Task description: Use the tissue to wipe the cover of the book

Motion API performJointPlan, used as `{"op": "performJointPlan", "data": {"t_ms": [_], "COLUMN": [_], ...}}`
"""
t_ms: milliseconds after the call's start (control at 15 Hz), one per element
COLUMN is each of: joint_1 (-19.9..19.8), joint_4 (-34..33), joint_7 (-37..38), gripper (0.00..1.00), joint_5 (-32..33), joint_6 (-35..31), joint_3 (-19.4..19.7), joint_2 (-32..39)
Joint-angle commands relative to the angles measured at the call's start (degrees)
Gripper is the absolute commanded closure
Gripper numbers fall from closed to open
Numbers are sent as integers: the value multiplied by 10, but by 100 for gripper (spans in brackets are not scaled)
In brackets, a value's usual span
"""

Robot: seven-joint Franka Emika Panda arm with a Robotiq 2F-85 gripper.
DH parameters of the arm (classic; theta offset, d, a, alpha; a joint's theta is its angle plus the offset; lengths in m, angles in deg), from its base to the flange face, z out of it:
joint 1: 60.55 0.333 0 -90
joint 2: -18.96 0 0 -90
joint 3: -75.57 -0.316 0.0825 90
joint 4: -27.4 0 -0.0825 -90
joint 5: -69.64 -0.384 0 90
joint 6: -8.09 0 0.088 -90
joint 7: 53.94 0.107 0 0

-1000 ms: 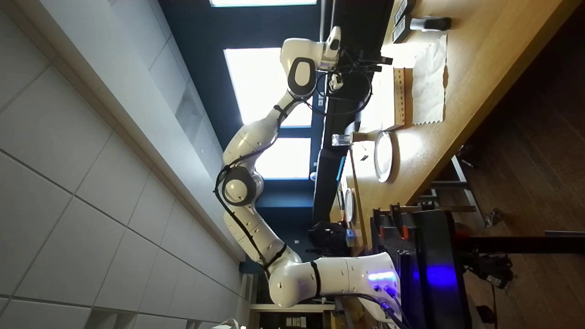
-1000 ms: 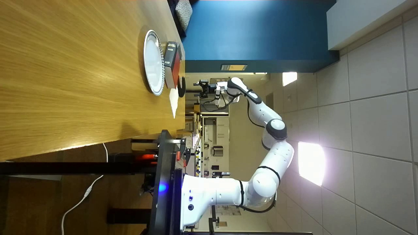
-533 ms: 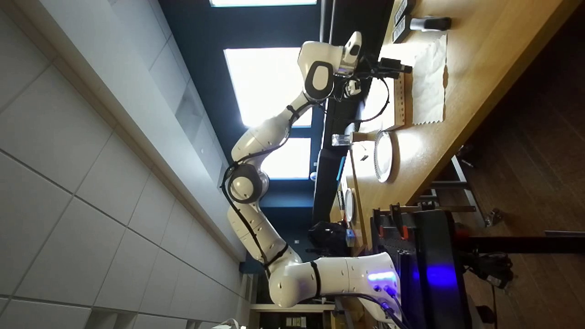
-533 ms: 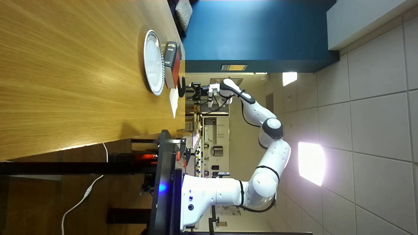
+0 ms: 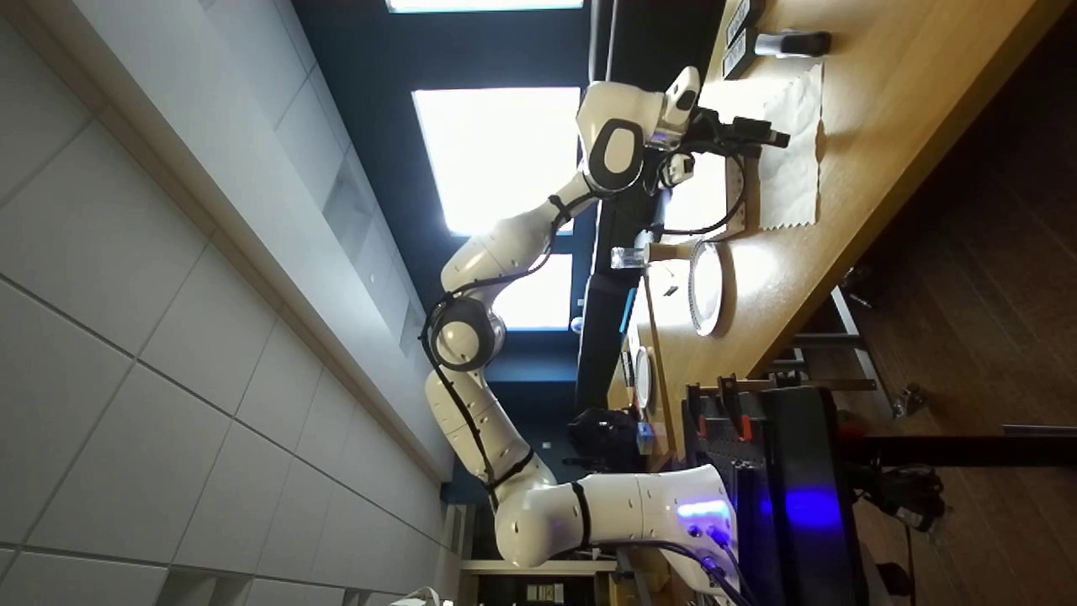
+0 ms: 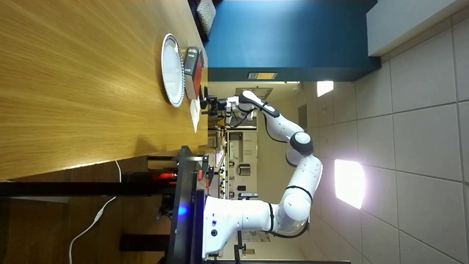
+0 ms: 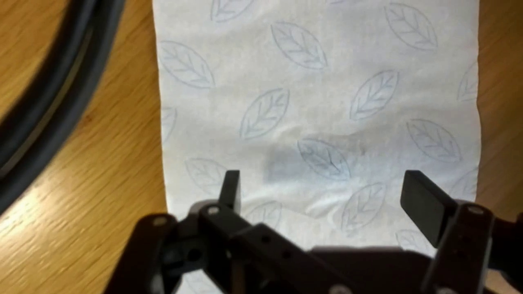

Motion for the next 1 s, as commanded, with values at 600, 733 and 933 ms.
{"op": "performJointPlan", "data": {"t_ms": [600, 733, 933], "joint_1": [-17, -18, -19], "joint_4": [5, 2, 1], "joint_7": [-59, -61, -66], "gripper": [48, 63, 85], "joint_5": [-5, -5, -4], "joint_6": [-20, -16, -13], "joint_3": [-19, -20, -20], "joint_2": [18, 18, 16]}}
